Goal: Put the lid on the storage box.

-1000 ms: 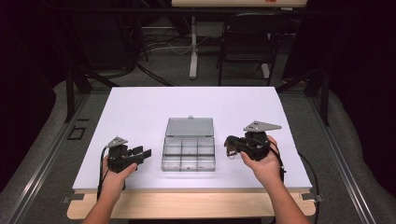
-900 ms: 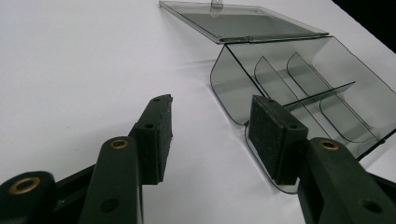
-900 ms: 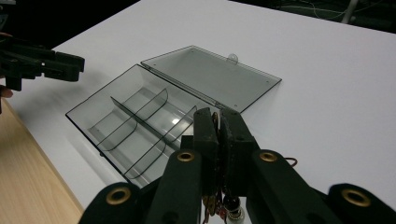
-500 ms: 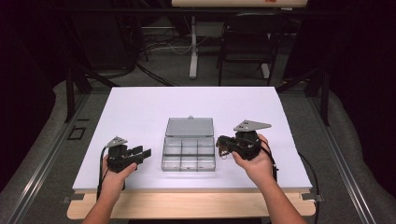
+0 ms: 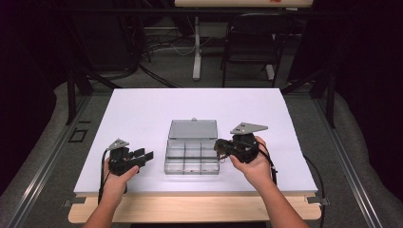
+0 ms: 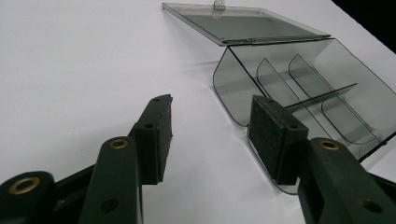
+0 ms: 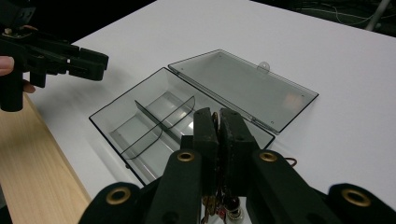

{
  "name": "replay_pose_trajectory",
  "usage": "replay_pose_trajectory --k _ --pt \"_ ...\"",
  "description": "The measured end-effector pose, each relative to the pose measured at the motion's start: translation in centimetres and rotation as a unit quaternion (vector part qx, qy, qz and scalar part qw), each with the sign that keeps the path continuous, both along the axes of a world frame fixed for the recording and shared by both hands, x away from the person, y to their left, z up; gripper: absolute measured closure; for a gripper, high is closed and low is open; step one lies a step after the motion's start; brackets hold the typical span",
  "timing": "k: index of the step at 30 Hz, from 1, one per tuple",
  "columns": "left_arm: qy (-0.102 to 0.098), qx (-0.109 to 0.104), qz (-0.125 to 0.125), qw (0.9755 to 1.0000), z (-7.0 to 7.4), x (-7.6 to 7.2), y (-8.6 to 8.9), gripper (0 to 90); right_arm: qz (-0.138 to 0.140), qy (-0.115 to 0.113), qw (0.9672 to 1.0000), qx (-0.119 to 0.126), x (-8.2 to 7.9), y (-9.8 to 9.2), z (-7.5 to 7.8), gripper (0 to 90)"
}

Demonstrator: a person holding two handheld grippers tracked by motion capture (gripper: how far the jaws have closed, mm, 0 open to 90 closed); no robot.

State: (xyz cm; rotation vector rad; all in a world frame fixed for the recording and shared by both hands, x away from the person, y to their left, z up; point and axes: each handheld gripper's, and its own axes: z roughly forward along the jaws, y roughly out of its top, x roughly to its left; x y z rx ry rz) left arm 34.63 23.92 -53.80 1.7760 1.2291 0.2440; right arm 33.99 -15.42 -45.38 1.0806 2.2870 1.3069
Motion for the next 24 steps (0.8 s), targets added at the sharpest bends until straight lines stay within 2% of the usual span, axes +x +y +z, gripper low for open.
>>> replay_pose_trajectory --k 24 --pt "-0.003 -0.002 0.002 1.0000 0.1 0.0 0.1 49.7 0.018 0.002 0.9998 -0.002 0.0 1.7 -0.4 85.7"
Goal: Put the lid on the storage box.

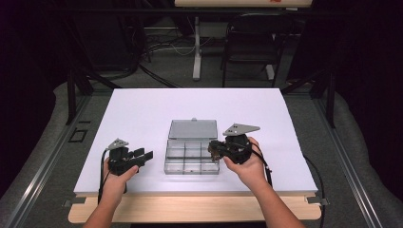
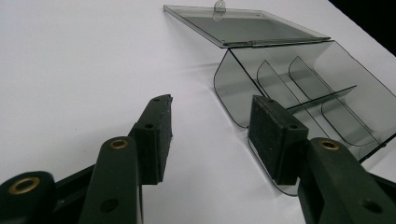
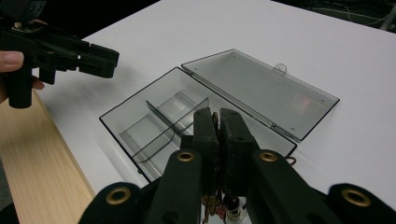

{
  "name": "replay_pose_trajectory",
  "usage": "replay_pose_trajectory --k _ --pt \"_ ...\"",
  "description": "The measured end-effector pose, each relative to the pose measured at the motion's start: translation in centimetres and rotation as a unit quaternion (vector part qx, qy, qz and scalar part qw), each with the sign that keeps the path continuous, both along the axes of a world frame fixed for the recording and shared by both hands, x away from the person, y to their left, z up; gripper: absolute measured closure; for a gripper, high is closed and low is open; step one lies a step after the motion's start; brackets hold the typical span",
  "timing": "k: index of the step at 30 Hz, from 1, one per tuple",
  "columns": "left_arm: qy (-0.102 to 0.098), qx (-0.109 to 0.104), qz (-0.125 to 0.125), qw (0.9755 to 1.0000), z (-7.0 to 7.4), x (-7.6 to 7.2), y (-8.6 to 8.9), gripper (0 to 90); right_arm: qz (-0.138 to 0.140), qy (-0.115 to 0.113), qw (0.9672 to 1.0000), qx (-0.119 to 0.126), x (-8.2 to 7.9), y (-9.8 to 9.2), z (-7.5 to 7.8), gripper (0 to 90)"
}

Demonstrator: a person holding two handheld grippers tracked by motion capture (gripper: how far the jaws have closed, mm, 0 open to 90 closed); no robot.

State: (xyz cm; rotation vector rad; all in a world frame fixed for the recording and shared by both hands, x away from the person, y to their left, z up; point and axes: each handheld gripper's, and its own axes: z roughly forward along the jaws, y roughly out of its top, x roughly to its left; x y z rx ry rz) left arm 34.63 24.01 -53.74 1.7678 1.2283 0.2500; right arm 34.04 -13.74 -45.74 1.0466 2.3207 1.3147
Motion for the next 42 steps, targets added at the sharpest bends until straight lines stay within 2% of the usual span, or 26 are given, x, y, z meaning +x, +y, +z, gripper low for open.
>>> replay_pose_trajectory --k 20,30,32,42 --pt "0.004 0.000 -0.002 1.0000 0.1 0.0 0.1 49.6 0.005 0.011 0.9999 -0.007 -0.1 0.6 -1.2 85.7" --pt "0.000 -0.001 0.000 1.0000 0.0 0.0 0.0 49.6 0.004 0.017 0.9998 -0.007 0.0 1.0 -2.0 85.7" --pt "0.004 0.001 -0.003 1.0000 0.1 0.0 0.1 49.6 0.006 0.018 0.9997 -0.011 0.0 1.0 -2.2 85.7" --pt "0.001 -0.002 0.000 1.0000 0.0 0.0 0.1 49.7 0.008 0.024 0.9994 -0.022 0.2 1.4 -3.1 85.7"
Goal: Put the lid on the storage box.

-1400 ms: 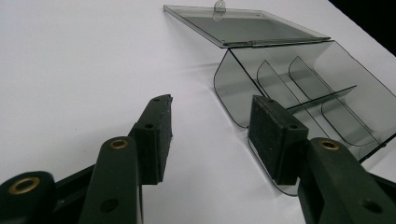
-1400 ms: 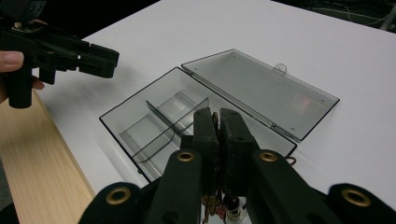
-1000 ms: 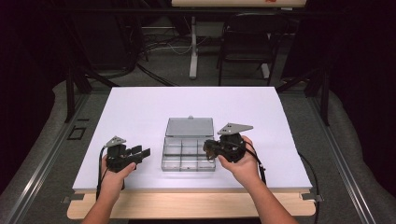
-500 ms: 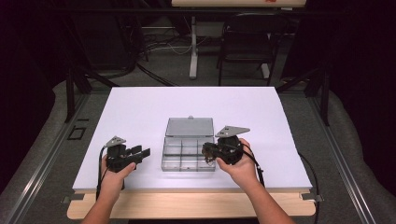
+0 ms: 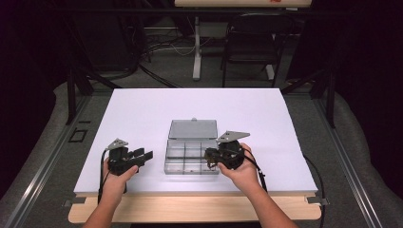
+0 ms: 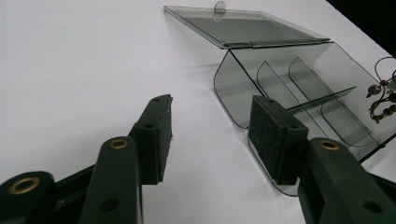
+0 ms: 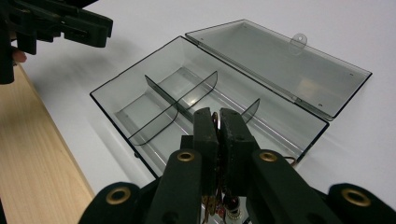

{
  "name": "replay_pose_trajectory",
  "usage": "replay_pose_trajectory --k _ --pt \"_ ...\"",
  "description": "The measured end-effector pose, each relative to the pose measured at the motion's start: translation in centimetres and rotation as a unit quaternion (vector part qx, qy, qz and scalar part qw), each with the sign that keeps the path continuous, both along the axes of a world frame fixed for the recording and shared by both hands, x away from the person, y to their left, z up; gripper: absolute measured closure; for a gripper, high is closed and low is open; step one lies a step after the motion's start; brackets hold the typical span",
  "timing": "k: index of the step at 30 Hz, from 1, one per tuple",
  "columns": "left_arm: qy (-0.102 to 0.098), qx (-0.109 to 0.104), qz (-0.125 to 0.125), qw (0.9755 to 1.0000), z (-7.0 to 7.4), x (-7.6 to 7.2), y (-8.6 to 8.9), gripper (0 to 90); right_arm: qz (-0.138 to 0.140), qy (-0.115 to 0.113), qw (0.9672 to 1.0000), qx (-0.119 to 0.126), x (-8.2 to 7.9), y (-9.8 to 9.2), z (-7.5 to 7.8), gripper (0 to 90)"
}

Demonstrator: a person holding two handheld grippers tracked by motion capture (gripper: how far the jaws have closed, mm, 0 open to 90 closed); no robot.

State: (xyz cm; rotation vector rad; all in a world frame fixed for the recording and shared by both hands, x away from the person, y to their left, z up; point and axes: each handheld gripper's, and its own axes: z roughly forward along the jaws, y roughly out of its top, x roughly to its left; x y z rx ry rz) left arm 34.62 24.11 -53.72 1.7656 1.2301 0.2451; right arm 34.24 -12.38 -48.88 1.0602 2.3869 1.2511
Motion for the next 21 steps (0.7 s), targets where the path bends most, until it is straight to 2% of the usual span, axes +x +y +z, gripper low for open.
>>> replay_pose_trajectory --k 11,21 --pt "-0.001 0.001 0.001 1.0000 0.0 0.0 -0.1 49.6 -0.003 -0.001 1.0000 0.001 0.2 0.4 -0.6 85.8" --pt "0.002 0.002 -0.002 1.0000 0.0 0.0 0.0 49.6 -0.011 0.008 0.9999 -0.001 0.6 0.2 -1.4 85.7"
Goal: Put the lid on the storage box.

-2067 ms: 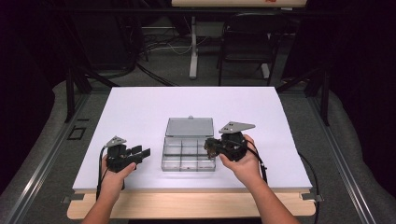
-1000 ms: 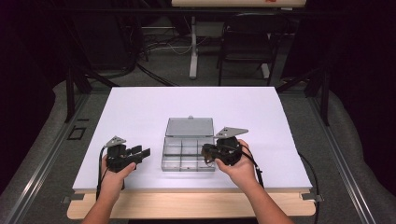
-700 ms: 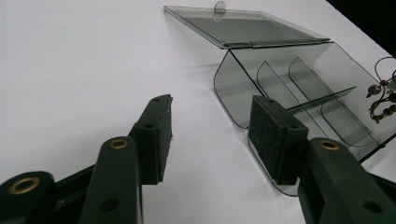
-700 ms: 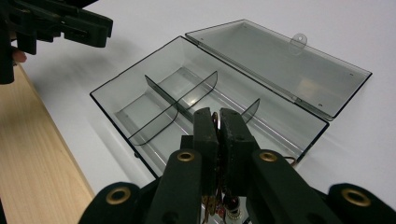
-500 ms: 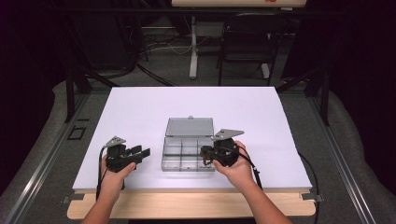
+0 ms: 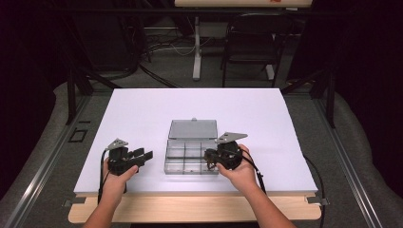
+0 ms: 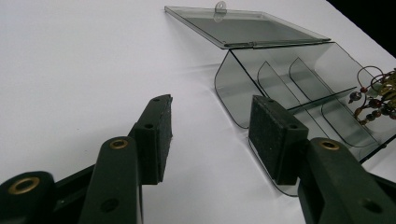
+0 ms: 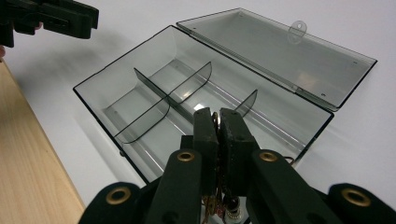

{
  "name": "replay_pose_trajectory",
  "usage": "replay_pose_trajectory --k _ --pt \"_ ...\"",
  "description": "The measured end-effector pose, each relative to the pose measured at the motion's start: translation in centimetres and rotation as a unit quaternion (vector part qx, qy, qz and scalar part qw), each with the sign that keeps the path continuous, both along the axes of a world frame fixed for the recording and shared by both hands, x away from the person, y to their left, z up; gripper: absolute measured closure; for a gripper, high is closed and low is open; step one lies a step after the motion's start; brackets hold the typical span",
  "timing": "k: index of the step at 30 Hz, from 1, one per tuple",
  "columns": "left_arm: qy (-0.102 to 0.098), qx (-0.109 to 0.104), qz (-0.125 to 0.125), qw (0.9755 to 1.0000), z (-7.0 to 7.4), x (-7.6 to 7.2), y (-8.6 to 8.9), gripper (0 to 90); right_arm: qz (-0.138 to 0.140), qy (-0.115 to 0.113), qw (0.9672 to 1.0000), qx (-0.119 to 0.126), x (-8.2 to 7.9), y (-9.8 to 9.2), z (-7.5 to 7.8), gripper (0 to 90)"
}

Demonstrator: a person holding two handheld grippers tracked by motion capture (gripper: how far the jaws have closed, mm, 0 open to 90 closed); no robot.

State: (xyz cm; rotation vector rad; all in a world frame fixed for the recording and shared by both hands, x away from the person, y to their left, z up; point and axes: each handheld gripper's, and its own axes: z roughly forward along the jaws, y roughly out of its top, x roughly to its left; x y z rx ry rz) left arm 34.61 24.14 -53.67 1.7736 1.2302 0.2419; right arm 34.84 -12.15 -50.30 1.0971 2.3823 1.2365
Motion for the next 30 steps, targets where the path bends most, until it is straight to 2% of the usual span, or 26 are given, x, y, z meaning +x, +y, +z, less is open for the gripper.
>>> replay_pose_trajectory --k 8,20,30 --pt "-0.004 -0.001 0.004 1.0000 -0.08 0.01 -0.08 49.6 -0.012 0.008 0.9999 0.008 0.59 -0.15 -0.19 85.7" --pt "-0.004 -0.001 0.003 1.0000 -0.05 0.00 -0.05 49.6 -0.005 0.005 1.0000 -0.001 0.56 0.43 -0.60 85.7" --pt "-0.004 0.000 0.004 1.0000 -0.08 0.01 -0.07 49.6 -0.001 0.013 0.9999 -0.004 0.52 0.46 -1.03 85.7"
